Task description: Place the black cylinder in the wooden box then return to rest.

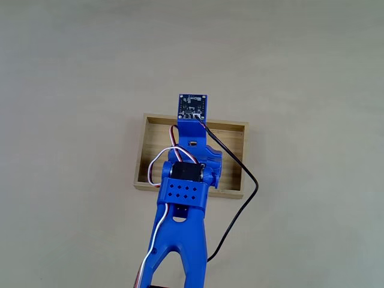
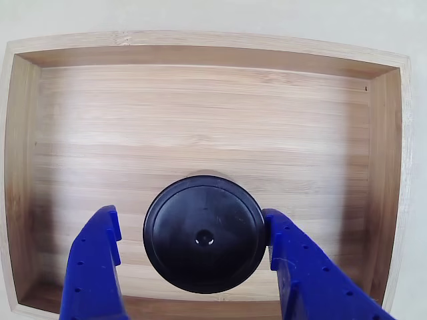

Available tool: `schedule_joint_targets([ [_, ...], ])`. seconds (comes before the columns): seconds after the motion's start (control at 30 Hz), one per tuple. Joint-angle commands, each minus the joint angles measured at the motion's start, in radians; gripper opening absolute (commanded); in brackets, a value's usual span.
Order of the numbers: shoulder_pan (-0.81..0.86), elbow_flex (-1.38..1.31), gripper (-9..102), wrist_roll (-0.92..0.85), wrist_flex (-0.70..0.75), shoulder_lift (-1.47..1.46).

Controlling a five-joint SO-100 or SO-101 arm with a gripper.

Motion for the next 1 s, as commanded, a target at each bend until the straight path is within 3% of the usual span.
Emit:
schedule_joint_targets([
  [0.0, 0.025, -0.124, 32, 0.028, 0.006, -0.081],
  [0.6, 0.035, -0.037, 32, 0.126, 0.046, -0.278],
  [0.97, 0.026, 0.291, 26, 0.038, 0.043, -0.701],
])
